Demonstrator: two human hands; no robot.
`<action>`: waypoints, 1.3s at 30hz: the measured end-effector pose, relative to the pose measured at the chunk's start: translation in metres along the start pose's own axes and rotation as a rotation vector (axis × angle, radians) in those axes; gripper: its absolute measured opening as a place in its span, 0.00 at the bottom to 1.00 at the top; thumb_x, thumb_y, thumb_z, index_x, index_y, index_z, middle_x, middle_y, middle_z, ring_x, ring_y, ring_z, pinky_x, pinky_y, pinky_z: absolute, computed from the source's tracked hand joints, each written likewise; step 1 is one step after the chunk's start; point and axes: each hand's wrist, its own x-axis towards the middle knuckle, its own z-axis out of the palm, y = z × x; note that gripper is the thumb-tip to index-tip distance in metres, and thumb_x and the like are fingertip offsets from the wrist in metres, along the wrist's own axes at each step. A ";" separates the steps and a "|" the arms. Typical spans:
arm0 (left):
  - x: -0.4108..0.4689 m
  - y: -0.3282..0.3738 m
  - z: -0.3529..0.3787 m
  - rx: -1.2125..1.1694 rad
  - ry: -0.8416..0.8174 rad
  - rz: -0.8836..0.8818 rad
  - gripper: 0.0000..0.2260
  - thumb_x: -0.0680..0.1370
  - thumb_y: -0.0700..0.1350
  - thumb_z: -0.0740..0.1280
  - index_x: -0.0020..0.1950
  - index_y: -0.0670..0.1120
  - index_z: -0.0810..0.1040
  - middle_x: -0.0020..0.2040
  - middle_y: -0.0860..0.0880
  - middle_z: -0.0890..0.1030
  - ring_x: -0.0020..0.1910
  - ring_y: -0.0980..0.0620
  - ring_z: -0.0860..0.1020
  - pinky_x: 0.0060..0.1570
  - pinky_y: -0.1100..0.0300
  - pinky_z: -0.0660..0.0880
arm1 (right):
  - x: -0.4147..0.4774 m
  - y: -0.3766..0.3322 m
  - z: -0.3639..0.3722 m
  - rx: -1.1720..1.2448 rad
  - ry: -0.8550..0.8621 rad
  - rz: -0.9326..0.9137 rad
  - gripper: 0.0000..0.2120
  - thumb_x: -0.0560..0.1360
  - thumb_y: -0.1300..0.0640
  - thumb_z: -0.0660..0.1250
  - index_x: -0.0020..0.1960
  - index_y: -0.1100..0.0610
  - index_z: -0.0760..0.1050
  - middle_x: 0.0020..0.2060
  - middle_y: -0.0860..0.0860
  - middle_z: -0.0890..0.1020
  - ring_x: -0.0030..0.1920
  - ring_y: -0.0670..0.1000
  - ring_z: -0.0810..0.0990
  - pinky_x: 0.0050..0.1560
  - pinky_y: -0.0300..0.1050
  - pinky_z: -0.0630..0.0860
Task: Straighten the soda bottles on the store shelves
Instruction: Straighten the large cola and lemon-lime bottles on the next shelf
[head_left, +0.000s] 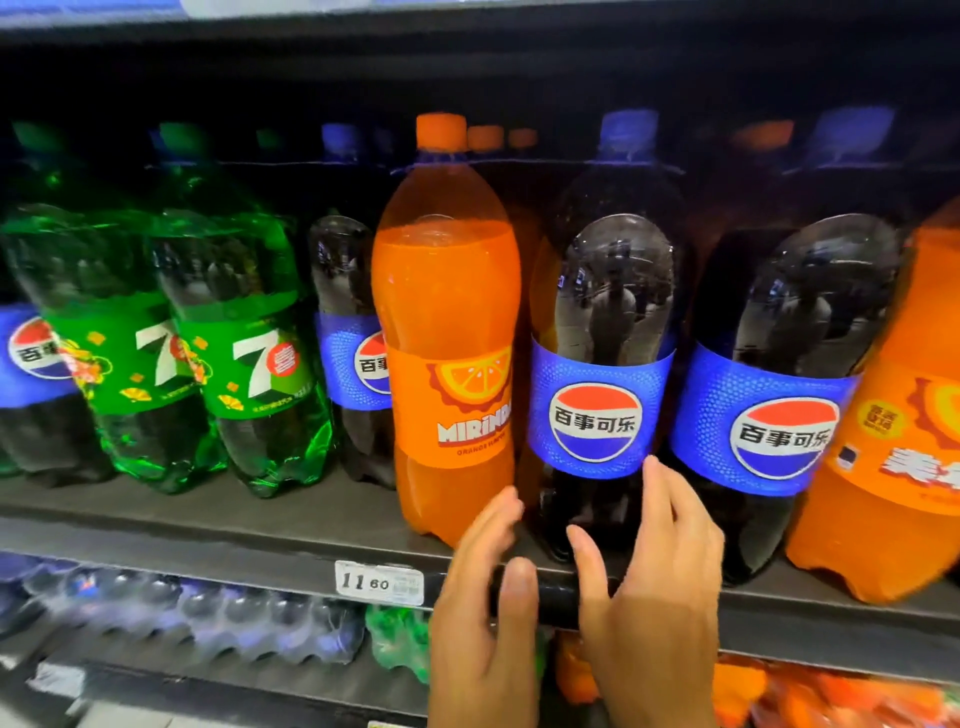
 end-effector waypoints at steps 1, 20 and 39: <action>0.011 -0.013 -0.054 0.053 0.027 -0.034 0.17 0.77 0.54 0.60 0.64 0.55 0.76 0.66 0.53 0.76 0.65 0.50 0.74 0.61 0.59 0.70 | -0.008 0.001 -0.001 0.089 -0.042 0.001 0.35 0.69 0.54 0.70 0.73 0.56 0.62 0.63 0.55 0.70 0.60 0.55 0.70 0.61 0.53 0.71; 0.046 -0.063 -0.124 -0.373 -0.338 -0.365 0.26 0.72 0.64 0.63 0.70 0.69 0.65 0.65 0.68 0.73 0.65 0.64 0.72 0.62 0.54 0.69 | -0.050 -0.112 0.043 0.321 -0.250 0.263 0.29 0.69 0.59 0.64 0.70 0.55 0.63 0.70 0.49 0.67 0.69 0.51 0.69 0.63 0.34 0.68; 0.037 -0.029 -0.127 -0.288 -0.330 -0.341 0.28 0.76 0.64 0.59 0.74 0.59 0.62 0.73 0.60 0.65 0.71 0.60 0.65 0.69 0.51 0.65 | -0.050 -0.108 0.035 0.530 -0.472 0.506 0.25 0.78 0.44 0.57 0.73 0.41 0.56 0.71 0.34 0.62 0.71 0.36 0.62 0.66 0.29 0.62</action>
